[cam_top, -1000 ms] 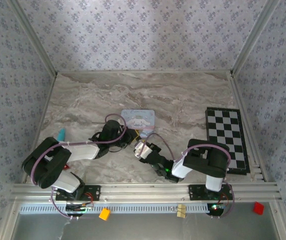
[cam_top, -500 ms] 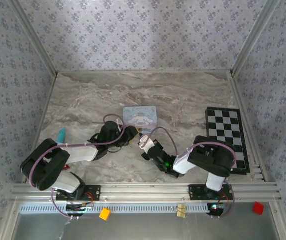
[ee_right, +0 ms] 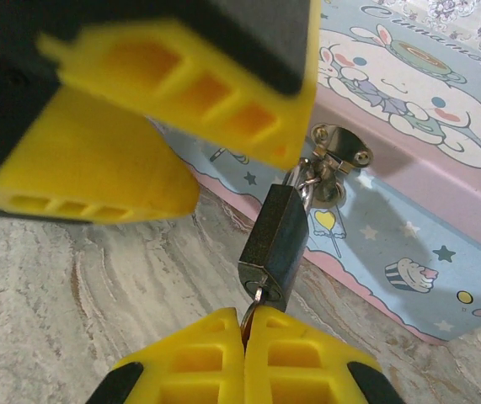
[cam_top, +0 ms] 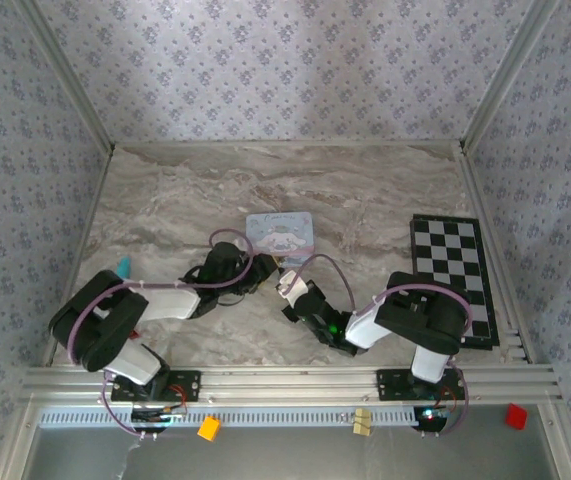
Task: Unlock the padlock with the key
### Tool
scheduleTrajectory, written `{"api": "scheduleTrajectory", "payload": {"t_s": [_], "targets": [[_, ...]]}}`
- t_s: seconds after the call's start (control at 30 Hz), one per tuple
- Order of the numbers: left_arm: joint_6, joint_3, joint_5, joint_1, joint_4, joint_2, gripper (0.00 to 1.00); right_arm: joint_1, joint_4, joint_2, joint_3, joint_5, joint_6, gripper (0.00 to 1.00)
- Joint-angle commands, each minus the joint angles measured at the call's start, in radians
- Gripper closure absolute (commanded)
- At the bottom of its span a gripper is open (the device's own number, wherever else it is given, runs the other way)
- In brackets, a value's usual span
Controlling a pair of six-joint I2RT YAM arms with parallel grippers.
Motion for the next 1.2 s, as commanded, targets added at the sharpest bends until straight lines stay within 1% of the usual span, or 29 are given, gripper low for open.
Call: {"api": "scheduleTrajectory", "payload": {"t_s": [0.0,0.17,0.23,0.33,0.53,0.77,0.93,1.17], "targets": [[0.017,0.049,0.020,-0.019,0.036,0.044,0.51,0.013,0.016,-0.003,0.021,-0.004,0.026,1.00],[0.024,0.064,0.021,-0.036,0.052,0.059,0.52,0.014,0.016,-0.001,0.023,-0.007,0.026,1.00],[0.034,0.067,0.017,-0.038,0.033,0.052,0.55,0.014,0.018,-0.001,0.022,-0.007,0.028,1.00],[0.049,0.077,0.014,-0.047,0.004,0.045,0.56,0.014,0.018,-0.001,0.022,-0.010,0.029,1.00],[0.051,0.082,0.012,-0.051,-0.006,0.061,0.72,0.010,0.018,-0.009,0.022,-0.024,0.042,1.00],[0.048,0.083,0.012,-0.051,-0.007,0.059,0.79,0.001,0.016,-0.023,0.014,-0.041,0.072,1.00],[0.055,0.083,0.000,-0.050,-0.031,0.040,0.83,-0.021,0.028,-0.041,-0.004,-0.085,0.147,1.00],[0.053,0.067,-0.013,-0.044,-0.033,0.020,0.85,-0.069,0.065,-0.064,-0.047,-0.159,0.290,1.00]]}}
